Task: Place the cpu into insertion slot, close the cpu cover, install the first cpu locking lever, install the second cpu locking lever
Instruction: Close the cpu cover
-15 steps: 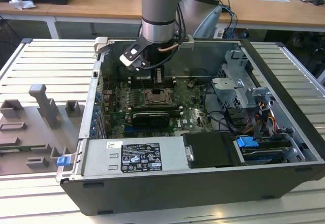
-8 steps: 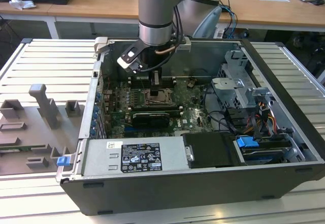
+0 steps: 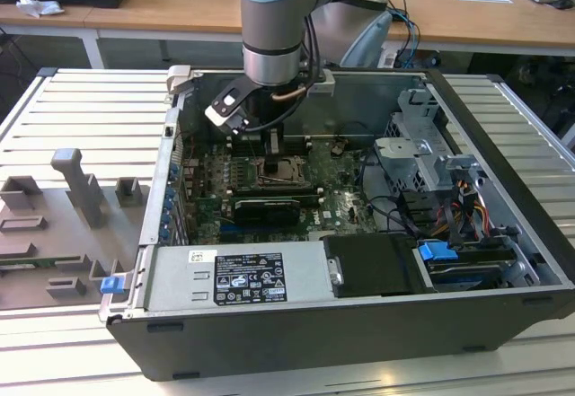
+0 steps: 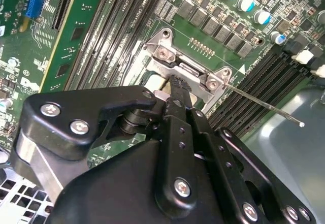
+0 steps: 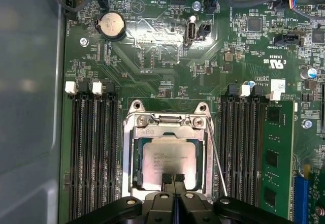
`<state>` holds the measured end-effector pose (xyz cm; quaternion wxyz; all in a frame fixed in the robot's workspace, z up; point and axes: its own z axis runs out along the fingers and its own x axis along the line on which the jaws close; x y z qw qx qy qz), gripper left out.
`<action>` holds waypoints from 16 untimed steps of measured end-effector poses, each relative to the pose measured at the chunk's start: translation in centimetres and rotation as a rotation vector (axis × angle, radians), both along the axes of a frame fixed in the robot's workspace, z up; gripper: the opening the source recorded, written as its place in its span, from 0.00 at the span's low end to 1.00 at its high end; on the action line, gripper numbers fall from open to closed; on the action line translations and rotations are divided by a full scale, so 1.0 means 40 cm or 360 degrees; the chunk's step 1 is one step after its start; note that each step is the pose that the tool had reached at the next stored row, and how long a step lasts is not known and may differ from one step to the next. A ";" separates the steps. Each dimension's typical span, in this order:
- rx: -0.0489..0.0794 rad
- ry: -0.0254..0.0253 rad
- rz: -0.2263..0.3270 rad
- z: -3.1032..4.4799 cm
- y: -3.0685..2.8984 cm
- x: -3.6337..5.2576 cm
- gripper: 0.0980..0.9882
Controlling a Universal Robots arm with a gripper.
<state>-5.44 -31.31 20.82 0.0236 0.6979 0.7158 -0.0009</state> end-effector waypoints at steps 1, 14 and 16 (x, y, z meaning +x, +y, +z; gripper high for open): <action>0.0000 0.00001 0.0000 -0.001 0.000 0.000 0.01; 0.0000 0.00038 0.0000 0.019 0.000 0.027 0.01; 0.0000 0.00047 0.0000 0.019 0.000 0.033 0.01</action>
